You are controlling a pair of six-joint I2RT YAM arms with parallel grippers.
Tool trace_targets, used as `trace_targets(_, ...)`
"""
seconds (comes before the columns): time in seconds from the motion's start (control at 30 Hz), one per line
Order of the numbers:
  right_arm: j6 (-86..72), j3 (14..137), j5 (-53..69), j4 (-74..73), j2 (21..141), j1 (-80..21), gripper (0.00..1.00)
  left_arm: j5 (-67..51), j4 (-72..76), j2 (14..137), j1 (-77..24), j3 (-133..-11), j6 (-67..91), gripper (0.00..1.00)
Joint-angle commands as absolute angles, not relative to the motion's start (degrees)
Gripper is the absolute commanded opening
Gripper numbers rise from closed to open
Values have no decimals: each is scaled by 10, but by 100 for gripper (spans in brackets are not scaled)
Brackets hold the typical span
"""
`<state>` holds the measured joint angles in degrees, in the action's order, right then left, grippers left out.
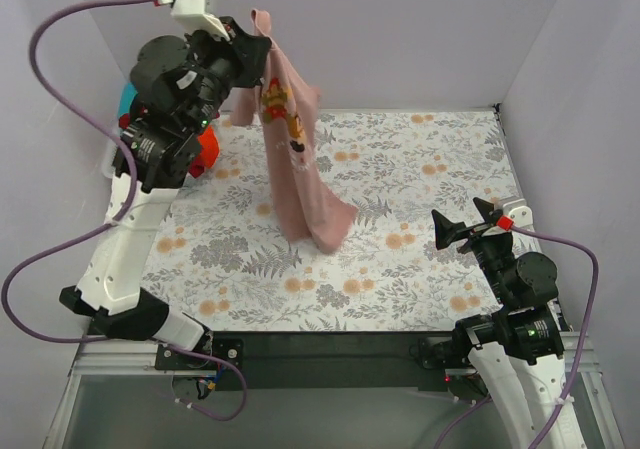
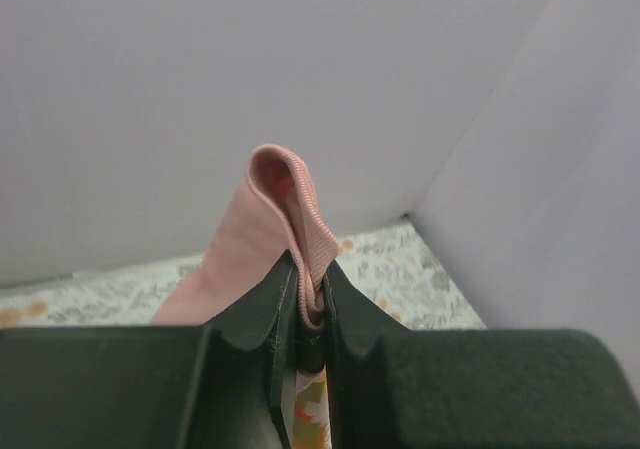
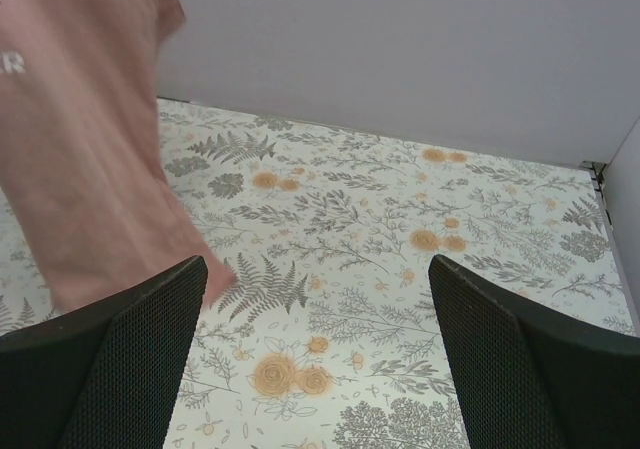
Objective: Fold and stack the t-shirts
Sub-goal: Move the tshirt to the center of the board
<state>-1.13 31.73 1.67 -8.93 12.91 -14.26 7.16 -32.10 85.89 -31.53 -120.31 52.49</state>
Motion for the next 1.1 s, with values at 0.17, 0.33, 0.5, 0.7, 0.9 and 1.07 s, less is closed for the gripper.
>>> trace_targets(0.17, -14, 340, 17, -69, 135, -145, 98, -123, -280, 874, -316, -1193, 554, 0)
trace_targets(0.33, -11, 336, 16, -69, 132, -144, 98, -217, -244, 962, -368, -1120, 645, 0)
trace_targets(0.5, -15, 327, 30, -69, 128, -145, 98, -234, -98, 1071, -437, -1005, 728, 41)
trace_targets(0.7, -25, 327, 28, -74, 138, -144, 98, -257, -86, 1148, -468, -1015, 792, 78)
trace_targets(0.9, -77, 349, 64, -98, 237, -145, 98, -58, -105, 983, -430, -845, 784, 82)
trace_targets(1.07, -118, 392, 128, -153, 398, -146, 98, 40, -160, 835, -317, -669, 810, 82)
